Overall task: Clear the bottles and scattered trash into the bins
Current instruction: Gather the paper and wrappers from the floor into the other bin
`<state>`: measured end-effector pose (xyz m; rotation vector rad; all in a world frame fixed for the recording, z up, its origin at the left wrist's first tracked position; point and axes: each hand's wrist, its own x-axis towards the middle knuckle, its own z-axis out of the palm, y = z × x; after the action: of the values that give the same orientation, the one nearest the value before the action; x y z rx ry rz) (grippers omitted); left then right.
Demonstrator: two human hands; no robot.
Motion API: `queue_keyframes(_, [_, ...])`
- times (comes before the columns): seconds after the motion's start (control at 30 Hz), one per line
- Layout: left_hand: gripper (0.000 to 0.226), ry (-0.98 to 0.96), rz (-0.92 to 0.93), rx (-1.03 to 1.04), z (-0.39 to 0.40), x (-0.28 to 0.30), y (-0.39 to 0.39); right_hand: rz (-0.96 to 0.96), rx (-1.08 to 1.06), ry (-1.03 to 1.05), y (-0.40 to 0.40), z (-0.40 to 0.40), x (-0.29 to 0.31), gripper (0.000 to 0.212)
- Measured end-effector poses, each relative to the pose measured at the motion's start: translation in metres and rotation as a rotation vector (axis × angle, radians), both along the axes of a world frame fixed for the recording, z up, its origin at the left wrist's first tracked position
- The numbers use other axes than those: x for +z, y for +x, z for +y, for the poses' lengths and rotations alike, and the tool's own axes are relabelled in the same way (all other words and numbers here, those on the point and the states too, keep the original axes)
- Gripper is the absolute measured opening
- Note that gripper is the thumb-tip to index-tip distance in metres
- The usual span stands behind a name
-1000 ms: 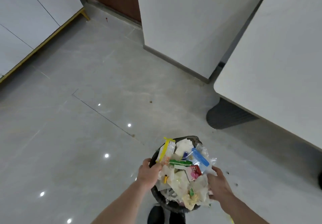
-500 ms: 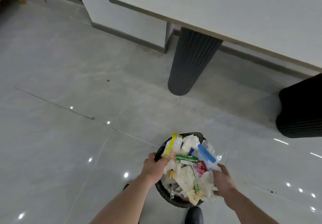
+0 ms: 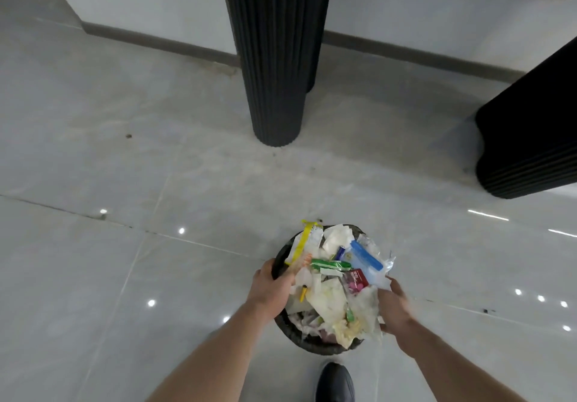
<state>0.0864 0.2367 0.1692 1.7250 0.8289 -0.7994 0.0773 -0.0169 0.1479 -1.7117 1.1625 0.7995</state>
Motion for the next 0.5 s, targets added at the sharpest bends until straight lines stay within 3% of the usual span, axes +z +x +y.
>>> queue_keyframes(0.17, [0.036, 0.033, -0.062, -0.044, -0.007, 0.007, 0.018, -0.006, -0.084, 0.02, 0.002, -0.004, 0.004, 0.053])
queue_keyframes(0.4, [0.04, 0.106, -0.011, -0.128, -0.005, -0.003, 0.035, -0.017, -0.065, 0.074, 0.008, -0.007, -0.028, 0.045])
queue_keyframes(0.5, [0.048, 0.139, 0.02, -0.178, -0.006, -0.006, 0.032, 0.001, -0.006, 0.064, 0.001, -0.013, -0.047, 0.053])
